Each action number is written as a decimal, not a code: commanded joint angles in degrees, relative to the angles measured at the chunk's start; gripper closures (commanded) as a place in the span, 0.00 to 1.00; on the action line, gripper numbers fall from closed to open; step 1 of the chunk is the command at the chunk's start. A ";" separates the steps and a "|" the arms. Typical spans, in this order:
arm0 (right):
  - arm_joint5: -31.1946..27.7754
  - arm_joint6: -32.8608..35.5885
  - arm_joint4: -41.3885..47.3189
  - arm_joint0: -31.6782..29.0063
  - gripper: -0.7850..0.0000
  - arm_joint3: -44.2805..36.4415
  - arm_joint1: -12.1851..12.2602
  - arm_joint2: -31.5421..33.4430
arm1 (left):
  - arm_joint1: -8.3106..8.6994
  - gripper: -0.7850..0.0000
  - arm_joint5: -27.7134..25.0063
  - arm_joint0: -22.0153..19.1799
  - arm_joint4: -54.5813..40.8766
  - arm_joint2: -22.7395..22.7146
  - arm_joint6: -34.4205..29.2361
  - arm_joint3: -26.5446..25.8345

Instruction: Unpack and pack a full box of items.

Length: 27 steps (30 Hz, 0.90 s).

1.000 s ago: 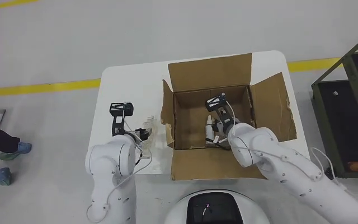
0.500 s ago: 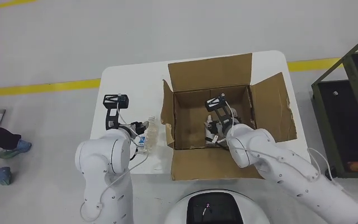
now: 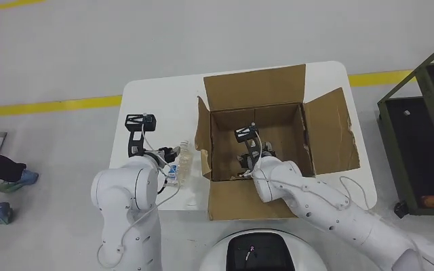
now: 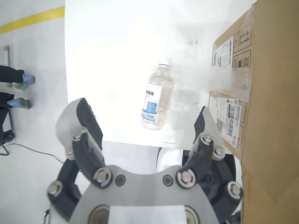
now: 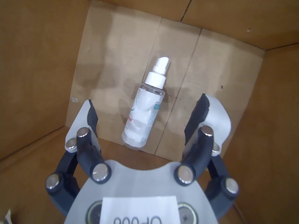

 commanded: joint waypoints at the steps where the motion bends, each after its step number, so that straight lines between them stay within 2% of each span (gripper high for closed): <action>1: -0.13 -0.26 0.75 0.56 0.05 2.06 -0.80 -0.41 | 0.00 0.00 0.00 0.00 0.00 0.00 0.00 0.00; 3: -0.29 -0.77 1.13 0.98 0.00 3.44 -1.39 -0.58 | 0.00 0.00 0.00 0.00 0.00 0.00 0.00 0.00; 12: -0.96 -1.12 1.93 2.11 0.00 8.54 -3.94 -1.09 | 0.00 0.00 0.00 0.00 0.00 0.00 0.00 0.00; 15: -1.19 -0.89 1.58 2.33 0.24 9.47 -4.54 -1.10 | 0.00 0.00 0.00 0.00 0.00 0.00 0.00 0.00; 16: -1.26 -0.71 1.49 2.37 0.50 9.66 -4.72 -1.07 | 0.00 0.00 0.00 0.00 0.00 0.00 0.00 0.00; 20: -1.30 -0.18 1.05 2.42 0.68 10.44 -5.32 -0.58 | 0.00 0.00 0.00 0.00 0.00 0.00 0.00 0.00; 21: -1.20 -0.18 0.95 2.38 0.79 10.46 -5.42 -0.31 | 0.00 0.00 0.00 0.00 0.00 0.00 0.00 0.00; 22: -1.24 -0.10 0.66 2.35 0.95 10.39 -5.50 -0.11 | 0.00 0.00 0.00 0.00 0.00 0.00 0.00 0.00; 23: -1.14 0.00 0.48 2.29 1.00 10.20 -5.56 0.22 | 0.00 0.00 0.00 0.00 0.00 0.00 0.00 0.00; 27: -1.31 0.27 -0.19 1.59 1.00 9.02 -5.52 2.03 | 0.00 0.00 0.00 0.00 0.00 0.00 0.00 0.00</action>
